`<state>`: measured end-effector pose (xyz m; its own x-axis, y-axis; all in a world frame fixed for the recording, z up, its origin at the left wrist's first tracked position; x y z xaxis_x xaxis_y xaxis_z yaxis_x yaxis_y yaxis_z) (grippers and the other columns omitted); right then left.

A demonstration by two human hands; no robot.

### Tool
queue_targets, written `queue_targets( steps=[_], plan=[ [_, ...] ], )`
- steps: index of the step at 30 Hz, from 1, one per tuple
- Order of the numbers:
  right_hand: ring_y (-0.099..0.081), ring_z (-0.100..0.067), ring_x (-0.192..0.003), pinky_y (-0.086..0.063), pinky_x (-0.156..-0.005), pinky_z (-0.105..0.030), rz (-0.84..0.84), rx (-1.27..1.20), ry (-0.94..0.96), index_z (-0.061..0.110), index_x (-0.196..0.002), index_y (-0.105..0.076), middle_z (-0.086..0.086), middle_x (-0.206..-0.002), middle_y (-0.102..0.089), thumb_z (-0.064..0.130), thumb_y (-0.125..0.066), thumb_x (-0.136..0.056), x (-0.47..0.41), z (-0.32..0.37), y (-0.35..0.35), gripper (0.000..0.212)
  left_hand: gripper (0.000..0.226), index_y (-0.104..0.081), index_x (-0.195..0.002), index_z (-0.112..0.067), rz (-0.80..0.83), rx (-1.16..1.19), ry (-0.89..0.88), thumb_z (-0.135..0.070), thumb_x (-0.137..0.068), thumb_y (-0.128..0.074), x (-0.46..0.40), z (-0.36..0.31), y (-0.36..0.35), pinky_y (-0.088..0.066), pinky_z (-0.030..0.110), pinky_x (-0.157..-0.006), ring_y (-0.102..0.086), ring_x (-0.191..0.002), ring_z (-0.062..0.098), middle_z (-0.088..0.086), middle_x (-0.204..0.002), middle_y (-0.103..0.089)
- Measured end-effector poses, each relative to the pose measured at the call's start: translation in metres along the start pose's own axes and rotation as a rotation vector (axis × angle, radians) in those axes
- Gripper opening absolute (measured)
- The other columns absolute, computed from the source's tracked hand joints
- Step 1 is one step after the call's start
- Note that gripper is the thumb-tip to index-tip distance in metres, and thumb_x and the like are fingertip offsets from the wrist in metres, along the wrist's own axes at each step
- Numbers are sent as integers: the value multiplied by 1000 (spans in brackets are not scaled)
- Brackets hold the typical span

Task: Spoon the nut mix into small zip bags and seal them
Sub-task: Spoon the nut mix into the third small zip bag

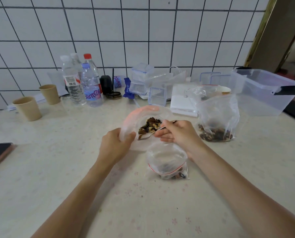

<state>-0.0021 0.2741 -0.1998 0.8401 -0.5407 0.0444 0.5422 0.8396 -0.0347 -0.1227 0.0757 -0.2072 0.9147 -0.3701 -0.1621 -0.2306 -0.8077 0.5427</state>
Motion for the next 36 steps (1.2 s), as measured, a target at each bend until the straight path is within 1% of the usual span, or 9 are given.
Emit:
queue_targets(
  steps=[4, 9, 15, 19, 22, 24, 27, 33, 36],
  plan=[
    [-80, -28, -86, -65, -74, -29, -15, -65, -76, -3, -99, -67, -21, -87, -79, 21, -58, -106, -9, -11, -7, 27, 10, -76, -94, -18, 29, 248, 38, -26, -94, -71, 0, 0, -5, -62, 50, -73, -72, -85, 31, 7, -89, -76],
    [-80, -30, -83, -66, -74, -34, -71, -199, -201, -9, -110, -66, -24, -89, -78, 19, -57, -106, -20, -26, 1, 29, 12, -75, -95, -25, 84, 412, 45, -16, -96, -69, 1, -4, -12, -64, 35, -64, -73, -87, 25, 7, -94, -76],
    [-80, -28, -86, -65, -77, -35, -90, -174, -251, -10, -113, -67, -22, -93, -79, 19, -56, -107, -27, -34, 8, 31, 15, -75, -92, -27, 75, 472, 82, -14, -96, -68, 1, -2, -11, -60, 27, -58, -74, -77, 15, 3, -89, -76],
    [-80, -26, -87, -63, -81, -37, -88, -92, -230, -6, -113, -69, -18, -91, -80, 21, -58, -105, -28, -29, 9, 30, 9, -76, -92, -20, 55, 497, 95, -16, -96, -68, 1, -1, -11, -60, 31, -55, -74, -73, 18, 6, -84, -75],
    [-80, -25, -86, -62, -81, -38, -73, -28, -210, -4, -114, -68, -16, -89, -80, 21, -59, -104, -28, -26, 7, 29, 10, -71, -88, -16, -55, 350, 83, -20, -96, -65, -1, 2, 2, -61, 35, -50, -72, -65, 19, 6, -82, -72],
    [-80, -25, -85, -63, -84, -41, -86, -11, -195, -4, -109, -70, -16, -87, -80, 20, -60, -102, -28, -25, 10, 27, 12, -69, -90, -11, -79, 309, 105, -20, -95, -62, -2, 4, 7, -61, 36, -50, -72, -69, 22, 7, -86, -70],
    [-80, -25, -83, -62, -87, -41, -109, -3, -165, -3, -102, -72, -15, -85, -80, 19, -61, -100, -27, -24, 13, 25, 14, -68, -95, -7, -21, 421, 204, -19, -96, -59, -1, 10, -1, -61, 35, -51, -72, -81, 29, 12, -96, -68],
    [-80, -27, -84, -64, -68, -29, -30, -88, -179, -7, -101, -71, -20, -89, -79, 21, -63, -102, -26, -29, -2, 29, 12, -69, -99, -8, 63, 509, 265, -19, -93, -71, 4, 13, -12, -61, 32, -54, -74, -84, 28, 14, -100, -72],
    [-80, -26, -86, -64, -81, -35, -82, -101, -191, -8, -105, -71, -18, -89, -80, 20, -61, -103, -29, -31, 5, 30, 12, -70, -102, -7, 68, 523, 268, -14, -92, -70, 4, 14, -11, -60, 31, -54, -74, -87, 27, 14, -102, -73]
  ],
)
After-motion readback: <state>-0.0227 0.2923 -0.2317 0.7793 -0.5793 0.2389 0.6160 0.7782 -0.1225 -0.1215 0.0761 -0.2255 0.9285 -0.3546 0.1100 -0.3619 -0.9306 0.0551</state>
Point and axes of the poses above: each hand's wrist, its own x-axis away from the middle knuckle, its own y-axis out of the back of the hand, z = x × y, the point moved 10 cm from there along -x, towards the middle knuckle
